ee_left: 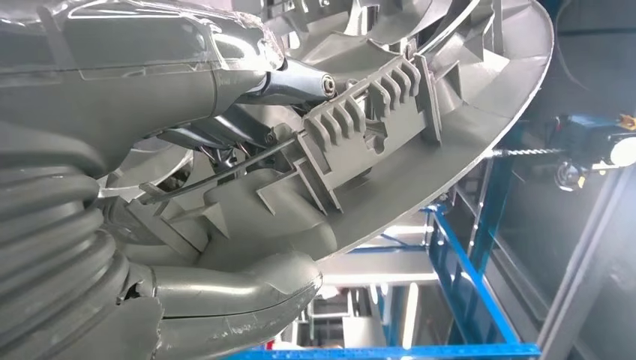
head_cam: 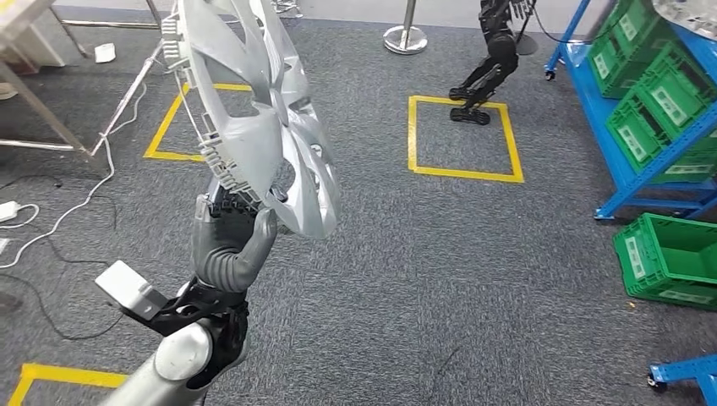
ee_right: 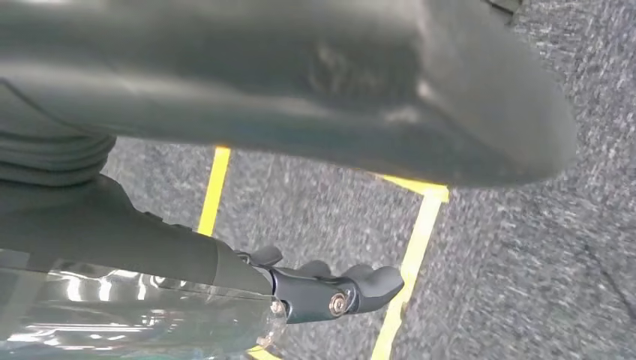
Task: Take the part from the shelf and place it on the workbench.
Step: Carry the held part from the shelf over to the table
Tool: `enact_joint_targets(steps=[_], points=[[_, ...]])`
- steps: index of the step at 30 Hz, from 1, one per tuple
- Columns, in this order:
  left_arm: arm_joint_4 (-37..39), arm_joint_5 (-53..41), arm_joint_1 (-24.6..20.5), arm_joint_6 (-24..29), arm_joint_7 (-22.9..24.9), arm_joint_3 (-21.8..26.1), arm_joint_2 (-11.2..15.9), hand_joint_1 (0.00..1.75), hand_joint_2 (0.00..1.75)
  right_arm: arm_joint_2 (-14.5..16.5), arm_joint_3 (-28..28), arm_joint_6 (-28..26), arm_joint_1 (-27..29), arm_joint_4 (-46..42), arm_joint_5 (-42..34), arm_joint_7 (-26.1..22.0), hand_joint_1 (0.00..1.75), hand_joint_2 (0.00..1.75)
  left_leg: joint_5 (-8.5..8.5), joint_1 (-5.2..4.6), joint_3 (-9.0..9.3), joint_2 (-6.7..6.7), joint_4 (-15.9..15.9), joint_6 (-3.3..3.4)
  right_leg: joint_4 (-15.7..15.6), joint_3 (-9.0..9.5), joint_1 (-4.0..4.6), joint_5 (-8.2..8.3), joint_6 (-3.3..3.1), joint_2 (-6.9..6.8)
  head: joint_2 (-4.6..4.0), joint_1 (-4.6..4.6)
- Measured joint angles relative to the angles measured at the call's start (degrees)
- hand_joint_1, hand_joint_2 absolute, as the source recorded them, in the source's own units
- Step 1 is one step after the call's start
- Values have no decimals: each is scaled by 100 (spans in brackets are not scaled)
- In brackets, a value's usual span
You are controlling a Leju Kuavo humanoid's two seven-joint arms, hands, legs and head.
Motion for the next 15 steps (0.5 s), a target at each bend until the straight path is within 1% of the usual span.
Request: enact_joint_targets(steps=[1, 2, 3, 4, 5, 6, 7, 8, 9, 10, 11, 12, 13, 14, 15], points=[[12, 0, 16, 13, -25, -4, -2, 175, 175, 4, 0, -3, -10, -5, 11, -17, 0, 0, -46, -17, -33, 134, 44, -27, -75, 30, -10, 35, 5, -59, 0, -8], [19, -1, 31, 26, -46, -7, -2, 175, 175, 7, 0, -3, -7, -10, 26, -34, 0, 0, -157, -33, -104, 309, 183, -53, -144, 57, -23, 74, 10, -126, 0, -17], [26, -11, 52, 44, -63, -9, -3, 175, 175, 9, 0, -2, 8, -14, 41, -45, 0, 0, -327, -36, -219, 501, 434, -74, -187, 76, -32, 100, 15, -192, 0, -27], [32, -36, 78, 64, -74, -11, -4, 175, 175, 8, 1, 2, 32, -14, 57, -50, 0, 0, -516, -26, -372, 622, 767, -109, -199, 80, -33, 106, 7, -250, 0, -35], [40, -72, 114, 87, -75, -14, -5, 175, 175, 7, 1, 7, 59, -14, 74, -51, 0, 0, -667, -1, -523, 648, 1104, -143, -193, 75, -36, 105, 9, -314, 0, -37], [49, -112, 157, 110, -72, -15, -5, 175, 175, 9, 2, 13, 81, -14, 90, -51, 0, 0, -731, 25, -617, 650, 1326, -175, -183, 71, -41, 98, 15, -375, 0, -39], [57, -143, 196, 130, -67, -16, -5, 175, 175, 12, 2, 18, 93, -14, 102, -50, 0, 0, -694, 48, -617, 658, 1364, -205, -171, 68, -48, 87, 29, -430, 0, -39], [63, -160, 221, 148, -61, -16, -4, 175, 175, 15, 2, 21, 97, -16, 110, -50, 0, 0, -560, 68, -499, 691, 1181, -233, -149, 65, -58, 71, 51, -481, 0, -41], [67, -170, 234, 160, -57, -14, -4, 175, 175, 17, 2, 23, 96, -20, 117, -49, 0, 0, -383, 84, -287, 783, 827, -260, -114, 65, -66, 46, 84, -526, 0, -40], [68, -178, 239, 167, -56, -14, -4, 175, 175, 13, 2, 23, 93, -22, 121, -48, 0, 0, -269, 78, -78, 930, 482, -268, -76, 59, -61, 14, 125, -564, 0, -47], [66, -190, 240, 171, -57, -13, -4, 175, 175, 7, 2, 23, 87, -25, 123, -47, 0, 0, -194, 72, 77, 1052, 211, -243, -34, 58, -51, -20, 164, -596, 0, -47], [65, -205, 244, 172, -56, -13, -3, 175, 175, 1, 2, 23, 80, -26, 127, -46, 0, 0, -180, 60, 156, 1141, 66, -197, -5, 59, -37, -44, 196, -624, 0, -40], [65, -218, 249, 176, -51, -12, -1, 175, 175, -3, 2, 23, 74, -27, 133, -40, 0, 0, -203, 41, 156, 1155, 46, -135, 4, 63, -29, -54, 223, -652, 0, -35], [64, -231, 253, 181, -44, -11, 1, 175, 175, 0, 3, 25, 71, -28, 141, -31, 0, 0, -186, 37, 141, 1096, 38, -76, 6, 71, -35, -58, 242, -687, 0, -23], [63, -240, 255, 187, -34, -9, 3, 175, 175, 6, 3, 27, 68, -28, 150, -18, 0, 0, -176, 34, 132, 1039, 34, -32, 7, 72, -48, -74, 267, -704, 0, -16]])
